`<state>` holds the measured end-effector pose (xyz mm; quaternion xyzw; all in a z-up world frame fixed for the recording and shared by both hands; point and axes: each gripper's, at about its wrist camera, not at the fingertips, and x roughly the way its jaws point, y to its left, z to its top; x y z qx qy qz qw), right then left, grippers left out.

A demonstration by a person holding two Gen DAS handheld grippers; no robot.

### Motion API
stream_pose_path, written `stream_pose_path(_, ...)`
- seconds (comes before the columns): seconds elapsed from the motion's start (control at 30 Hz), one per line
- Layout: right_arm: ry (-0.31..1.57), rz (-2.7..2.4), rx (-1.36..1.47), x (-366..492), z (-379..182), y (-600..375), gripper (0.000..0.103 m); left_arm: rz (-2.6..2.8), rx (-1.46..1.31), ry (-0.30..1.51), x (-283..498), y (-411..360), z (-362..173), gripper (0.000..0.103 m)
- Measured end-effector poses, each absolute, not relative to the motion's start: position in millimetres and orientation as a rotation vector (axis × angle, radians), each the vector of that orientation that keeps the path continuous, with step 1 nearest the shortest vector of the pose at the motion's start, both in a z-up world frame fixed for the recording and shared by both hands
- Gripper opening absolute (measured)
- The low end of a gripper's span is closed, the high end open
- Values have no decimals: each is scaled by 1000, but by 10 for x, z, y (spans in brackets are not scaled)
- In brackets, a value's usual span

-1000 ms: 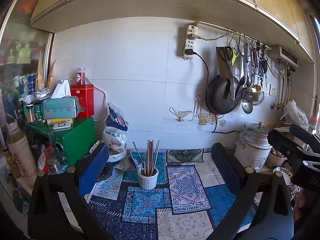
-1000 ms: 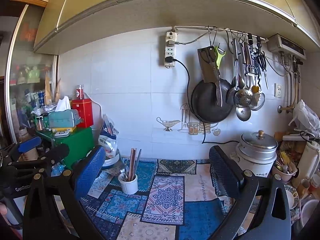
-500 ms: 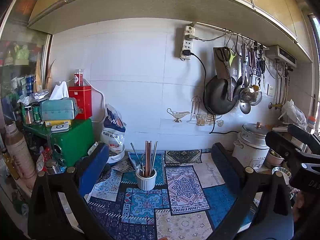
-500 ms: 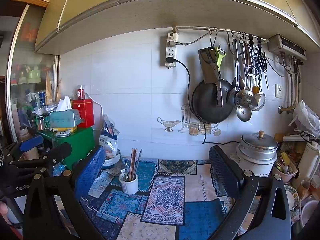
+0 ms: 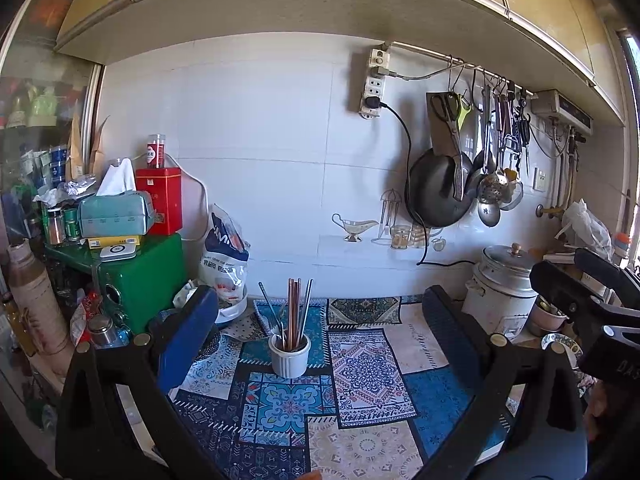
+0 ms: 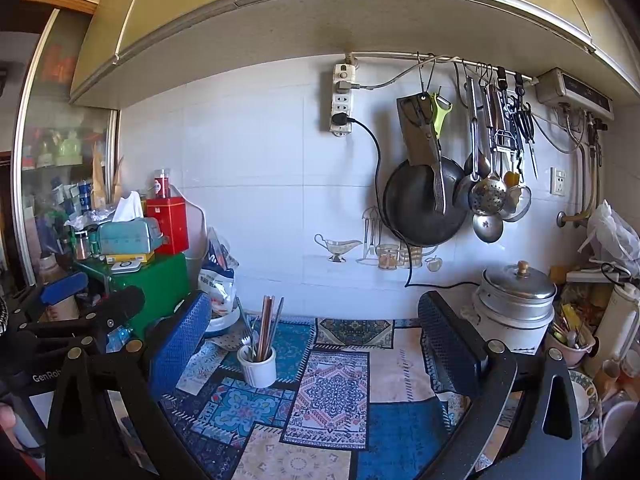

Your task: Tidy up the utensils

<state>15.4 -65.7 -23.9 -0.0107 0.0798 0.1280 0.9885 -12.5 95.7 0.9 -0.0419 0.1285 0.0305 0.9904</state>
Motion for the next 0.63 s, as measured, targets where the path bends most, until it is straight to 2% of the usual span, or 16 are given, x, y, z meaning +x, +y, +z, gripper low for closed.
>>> stream_pose_path(0.63,197,248,-15,350,-292,-595,103,41,-114,302,104,1061,-112,102)
